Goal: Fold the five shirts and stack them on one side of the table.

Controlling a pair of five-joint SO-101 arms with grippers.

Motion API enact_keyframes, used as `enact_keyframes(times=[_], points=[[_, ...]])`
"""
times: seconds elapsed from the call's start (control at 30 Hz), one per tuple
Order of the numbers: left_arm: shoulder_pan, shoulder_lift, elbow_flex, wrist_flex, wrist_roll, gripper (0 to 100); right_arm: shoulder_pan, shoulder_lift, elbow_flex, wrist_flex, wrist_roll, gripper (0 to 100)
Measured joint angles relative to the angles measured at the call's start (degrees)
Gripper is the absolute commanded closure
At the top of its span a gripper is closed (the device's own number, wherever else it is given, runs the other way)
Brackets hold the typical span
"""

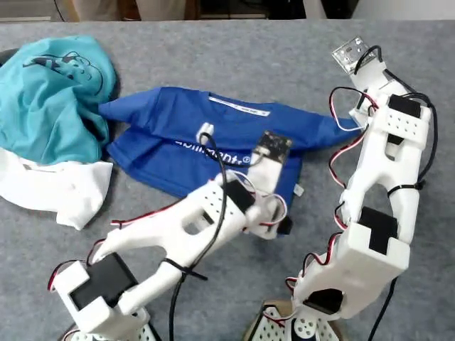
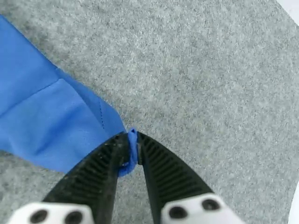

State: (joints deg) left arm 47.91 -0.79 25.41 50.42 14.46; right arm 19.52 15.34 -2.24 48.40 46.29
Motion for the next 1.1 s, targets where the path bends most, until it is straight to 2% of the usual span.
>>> enact_keyframes(times=[0.23, 0.57, 0.67, 0.93, 1.1], points=[[0.4, 4.6, -0.2, -0.4, 0.2, 70, 0.0, 0.0, 0.0, 0.0, 0.0, 99.6], [0.4, 16.3, -8.5, -0.6, 6.0, 71, 0.0, 0.0, 0.0, 0.0, 0.0, 99.6], [0.8, 16.6, -9.8, -0.3, 6.2, 74, 0.0, 0.0, 0.0, 0.0, 0.0, 99.6], [2.7, 15.1, -18.6, 13.5, 5.9, 76, 0.0, 0.0, 0.0, 0.0, 0.0, 99.6], [2.8, 14.8, -20.6, 14.8, 3.8, 76, 0.0, 0.0, 0.0, 0.0, 0.0, 99.6]])
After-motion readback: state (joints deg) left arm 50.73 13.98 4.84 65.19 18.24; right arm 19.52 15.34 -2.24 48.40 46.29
